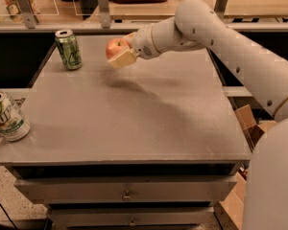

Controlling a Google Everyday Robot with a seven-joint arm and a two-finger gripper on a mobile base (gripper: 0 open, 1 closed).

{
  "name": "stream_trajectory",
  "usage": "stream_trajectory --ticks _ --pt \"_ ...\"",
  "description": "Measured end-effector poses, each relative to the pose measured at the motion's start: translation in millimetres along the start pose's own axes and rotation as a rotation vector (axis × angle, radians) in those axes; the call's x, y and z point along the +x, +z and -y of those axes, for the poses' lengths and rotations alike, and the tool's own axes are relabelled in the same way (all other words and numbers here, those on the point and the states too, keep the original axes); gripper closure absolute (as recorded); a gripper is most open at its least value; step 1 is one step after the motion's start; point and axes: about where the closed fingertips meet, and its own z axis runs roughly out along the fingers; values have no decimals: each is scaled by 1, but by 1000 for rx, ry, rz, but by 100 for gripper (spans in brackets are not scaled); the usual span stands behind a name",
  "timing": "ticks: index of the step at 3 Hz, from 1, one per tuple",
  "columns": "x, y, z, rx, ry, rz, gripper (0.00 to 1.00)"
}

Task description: Move apple near green can

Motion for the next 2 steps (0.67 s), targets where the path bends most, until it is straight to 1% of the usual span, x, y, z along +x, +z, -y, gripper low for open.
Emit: stream_trajectory --ticks 1,2 --pt "1 40 -3 -10 42 27 100" --pt "-2 66 -8 -25 48 30 100"
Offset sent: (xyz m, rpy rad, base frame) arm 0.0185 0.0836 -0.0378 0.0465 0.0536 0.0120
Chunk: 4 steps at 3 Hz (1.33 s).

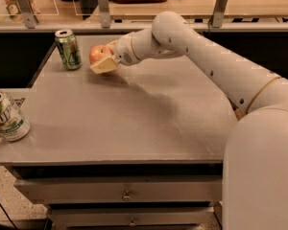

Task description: Move apple near green can

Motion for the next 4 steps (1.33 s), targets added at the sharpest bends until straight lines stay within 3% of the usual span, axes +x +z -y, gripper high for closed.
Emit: stream_trajectory --ticks 1,2,4 --pt "-4 18 -6 -21 0 4 100" --pt "-10 28 -12 -52 8 16 85" --pt "-17 34 -19 -65 22 21 38"
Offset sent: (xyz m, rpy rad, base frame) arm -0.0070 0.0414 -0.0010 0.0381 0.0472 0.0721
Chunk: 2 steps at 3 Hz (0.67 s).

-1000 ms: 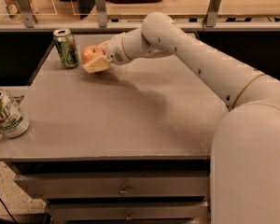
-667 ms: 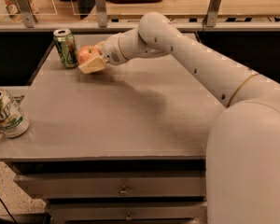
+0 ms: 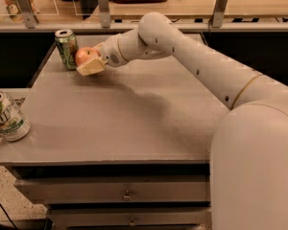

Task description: Move apple near green can

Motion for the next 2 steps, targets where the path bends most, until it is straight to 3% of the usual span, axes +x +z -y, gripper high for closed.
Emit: stream_trajectory --ticks 1,2 --pt "1 3 0 0 4 -17 15" --pt "4 6 0 -8 -1 -45 0"
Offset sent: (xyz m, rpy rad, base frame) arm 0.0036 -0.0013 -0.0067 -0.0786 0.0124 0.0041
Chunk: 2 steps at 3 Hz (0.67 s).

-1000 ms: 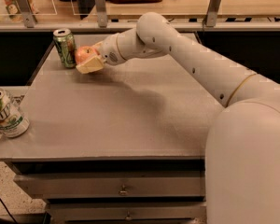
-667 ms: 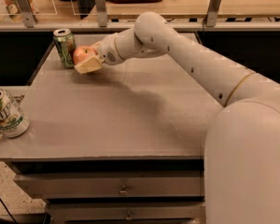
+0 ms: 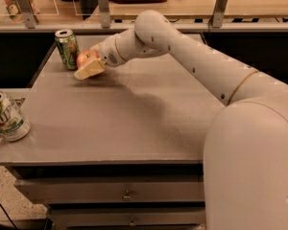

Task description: Move apple near green can

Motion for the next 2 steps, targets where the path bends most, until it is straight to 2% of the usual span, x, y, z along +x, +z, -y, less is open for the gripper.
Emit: stream_trajectory --ticks 2 --pt "3 -3 1 -15 -18 -30 0"
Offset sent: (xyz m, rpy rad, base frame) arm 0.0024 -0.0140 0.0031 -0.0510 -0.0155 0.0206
